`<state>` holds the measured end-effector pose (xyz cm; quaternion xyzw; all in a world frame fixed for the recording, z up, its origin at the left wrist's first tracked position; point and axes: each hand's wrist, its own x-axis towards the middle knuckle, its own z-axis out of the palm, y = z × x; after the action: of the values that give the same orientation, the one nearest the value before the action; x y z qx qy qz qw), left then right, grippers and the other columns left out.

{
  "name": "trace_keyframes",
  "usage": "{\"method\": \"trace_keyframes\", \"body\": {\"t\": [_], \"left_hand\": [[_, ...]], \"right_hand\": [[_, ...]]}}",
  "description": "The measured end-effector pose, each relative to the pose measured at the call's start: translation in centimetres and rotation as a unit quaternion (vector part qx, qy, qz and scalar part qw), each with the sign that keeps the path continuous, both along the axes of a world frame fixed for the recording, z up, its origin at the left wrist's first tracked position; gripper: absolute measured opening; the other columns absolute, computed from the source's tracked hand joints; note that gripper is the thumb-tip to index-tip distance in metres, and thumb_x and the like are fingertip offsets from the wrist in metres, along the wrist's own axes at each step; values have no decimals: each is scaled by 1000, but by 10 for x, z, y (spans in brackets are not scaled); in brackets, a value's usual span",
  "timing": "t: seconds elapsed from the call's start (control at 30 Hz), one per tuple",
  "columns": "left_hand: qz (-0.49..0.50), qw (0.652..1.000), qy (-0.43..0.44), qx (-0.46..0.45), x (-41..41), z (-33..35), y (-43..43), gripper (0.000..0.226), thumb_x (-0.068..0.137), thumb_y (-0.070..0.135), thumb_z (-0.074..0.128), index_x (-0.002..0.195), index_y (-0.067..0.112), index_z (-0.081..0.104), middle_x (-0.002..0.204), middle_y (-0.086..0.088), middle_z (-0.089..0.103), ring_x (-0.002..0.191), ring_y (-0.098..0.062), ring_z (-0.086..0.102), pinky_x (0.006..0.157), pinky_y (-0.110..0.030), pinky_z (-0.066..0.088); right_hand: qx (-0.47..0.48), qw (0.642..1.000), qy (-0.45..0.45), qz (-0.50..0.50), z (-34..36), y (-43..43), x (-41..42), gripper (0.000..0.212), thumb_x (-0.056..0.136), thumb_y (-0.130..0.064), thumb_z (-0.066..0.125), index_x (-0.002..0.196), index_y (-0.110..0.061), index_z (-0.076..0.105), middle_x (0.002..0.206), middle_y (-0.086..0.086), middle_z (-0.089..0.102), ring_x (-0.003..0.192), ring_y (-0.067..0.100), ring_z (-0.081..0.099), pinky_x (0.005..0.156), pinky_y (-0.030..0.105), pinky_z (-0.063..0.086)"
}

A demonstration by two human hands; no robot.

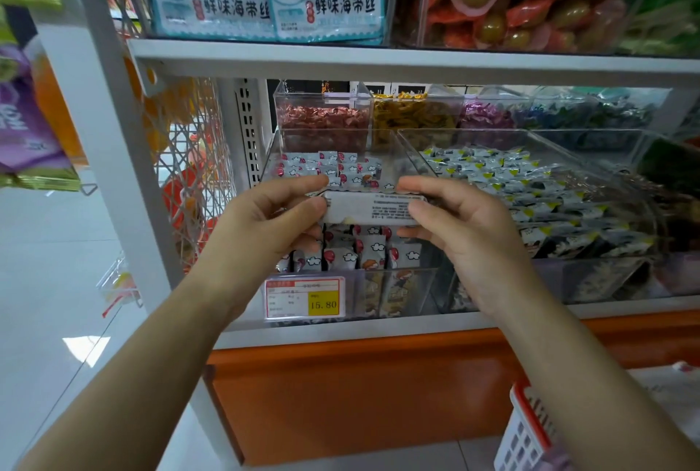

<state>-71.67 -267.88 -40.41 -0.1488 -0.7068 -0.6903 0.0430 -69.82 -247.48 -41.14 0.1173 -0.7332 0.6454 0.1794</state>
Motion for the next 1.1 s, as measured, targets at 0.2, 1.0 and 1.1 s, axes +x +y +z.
{"method": "trace_keyframes", "body": {"t": [0.2,1.0,1.1], "left_hand": [[-18,997,36,-67,5,5,-1,24,73,22,68,96,26,69,80,-3,72,66,-15,67,65,-23,57],[-65,967,84,-232,6,15,-10,34,68,51,59,79,19,66,66,10,64,56,0,58,53,-12,47],[-69,955,80,-279,6,12,-9,45,56,60,61,92,33,60,85,21,61,74,-1,61,64,-15,52]], "right_hand": [[29,998,24,-44,1,0,1,7,83,-19,67,82,-24,71,78,-12,69,76,3,64,66,12,49],[96,993,31,-62,1,-8,4,16,84,-18,67,67,-17,69,64,-6,66,60,2,60,56,11,44],[118,992,12,-53,2,-6,3,14,85,-21,66,72,-18,71,69,-6,70,65,6,65,61,21,53]]}}
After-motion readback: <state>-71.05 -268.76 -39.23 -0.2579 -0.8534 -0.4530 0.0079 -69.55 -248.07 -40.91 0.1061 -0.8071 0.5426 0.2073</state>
